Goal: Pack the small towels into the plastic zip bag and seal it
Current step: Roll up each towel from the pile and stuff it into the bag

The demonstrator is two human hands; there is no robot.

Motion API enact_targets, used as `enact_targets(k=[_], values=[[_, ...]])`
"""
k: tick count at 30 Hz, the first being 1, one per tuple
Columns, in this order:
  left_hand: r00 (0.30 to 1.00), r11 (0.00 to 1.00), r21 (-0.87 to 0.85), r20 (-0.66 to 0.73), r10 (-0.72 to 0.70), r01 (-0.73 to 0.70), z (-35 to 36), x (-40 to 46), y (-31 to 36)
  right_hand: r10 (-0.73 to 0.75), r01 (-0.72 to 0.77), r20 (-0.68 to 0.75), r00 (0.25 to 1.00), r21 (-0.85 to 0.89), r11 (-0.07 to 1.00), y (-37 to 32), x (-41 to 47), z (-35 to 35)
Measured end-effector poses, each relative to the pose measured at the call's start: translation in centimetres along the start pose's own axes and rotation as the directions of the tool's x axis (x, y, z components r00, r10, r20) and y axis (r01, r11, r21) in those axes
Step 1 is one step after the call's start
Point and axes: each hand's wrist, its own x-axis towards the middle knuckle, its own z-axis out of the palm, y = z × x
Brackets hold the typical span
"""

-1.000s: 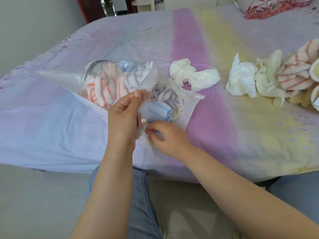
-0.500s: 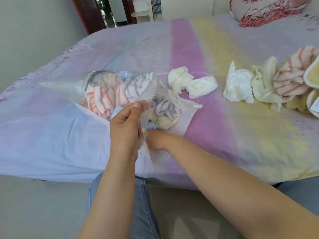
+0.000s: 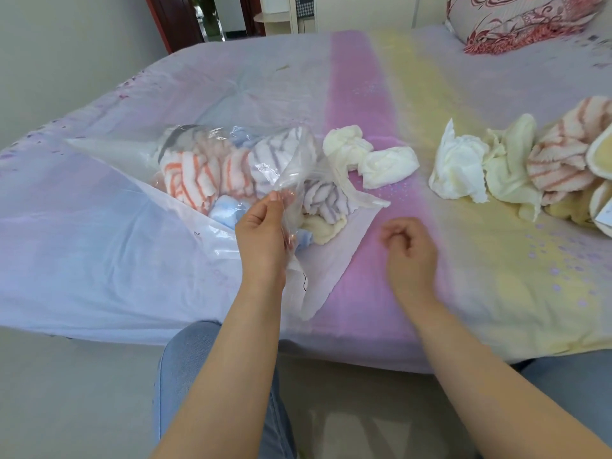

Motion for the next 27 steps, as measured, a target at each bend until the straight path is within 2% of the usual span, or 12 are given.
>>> enact_targets(k=[1, 3, 6, 7, 9, 12, 15, 18, 19, 22, 24, 27], values=[[1.0, 1.0, 0.016, -0.017, 0.001, 0.0, 0.1, 0.2, -0.3, 0.028, -0.032, -0.075, 0.997, -0.044, 0.999, 0.6, 1.7, -0.7], [1.0, 0.999, 0.039, -0.028, 0.009, -0.007, 0.1, 0.5, -0.7, 0.088, -0.102, -0.076, 0.993, -0.199, 0.975, 1.9, 5.4, -1.5], [1.0, 0.999, 0.045, -0.019, 0.007, -0.006, 0.0, 0.7, -0.7, 0.087, 0.015, 0.206, 0.975, -0.448, 0.894, 3.9, 10.7, -0.9], [1.0, 0.999, 0.053, -0.013, 0.005, -0.004, -0.1, 0.8, -0.6, 0.09, 0.084, 0.333, 0.939, -0.475, 0.876, 4.1, 12.2, -0.3], [1.0, 0.998, 0.066, -0.009, 0.005, -0.004, -0.1, 0.9, -0.4, 0.191, 0.111, 0.548, 0.814, -0.47, 0.876, 4.1, 14.8, 1.1], [1.0, 0.996, 0.084, -0.008, 0.017, -0.016, 0.1, 1.1, -0.1, 0.323, 0.188, 0.652, 0.686, -0.588, 0.786, 5.0, 17.7, 2.8], [0.999, 0.996, 0.087, 0.001, 0.032, -0.032, 0.3, 1.2, 0.2, 0.412, 0.141, 0.579, 0.704, -0.682, 0.718, 6.1, 18.2, 3.5], [1.0, 0.996, 0.085, 0.008, 0.025, -0.025, 0.1, 1.0, 0.4, 0.333, 0.108, 0.538, 0.774, -0.632, 0.767, 5.8, 17.2, 2.9], [1.0, 0.996, 0.087, 0.011, 0.024, -0.024, 0.1, 0.9, 0.5, 0.288, 0.059, 0.481, 0.828, -0.585, 0.809, 5.5, 16.5, 2.2], [1.0, 0.996, 0.088, 0.015, 0.023, -0.024, 0.0, 0.5, 0.5, 0.173, -0.107, 0.178, 0.969, -0.328, 0.938, 4.3, 12.5, -1.0], [0.999, 0.996, 0.086, 0.026, 0.028, -0.03, 0.1, 0.0, 0.6, 0.127, -0.124, 0.009, 0.992, -0.145, 0.982, 2.6, 8.5, -3.5], [0.998, 0.994, 0.093, 0.036, 0.048, -0.052, 0.2, -0.5, 0.9, 0.01, -0.003, -0.1, 0.995, 0.072, 0.997, -0.9, 2.4, -5.4]])
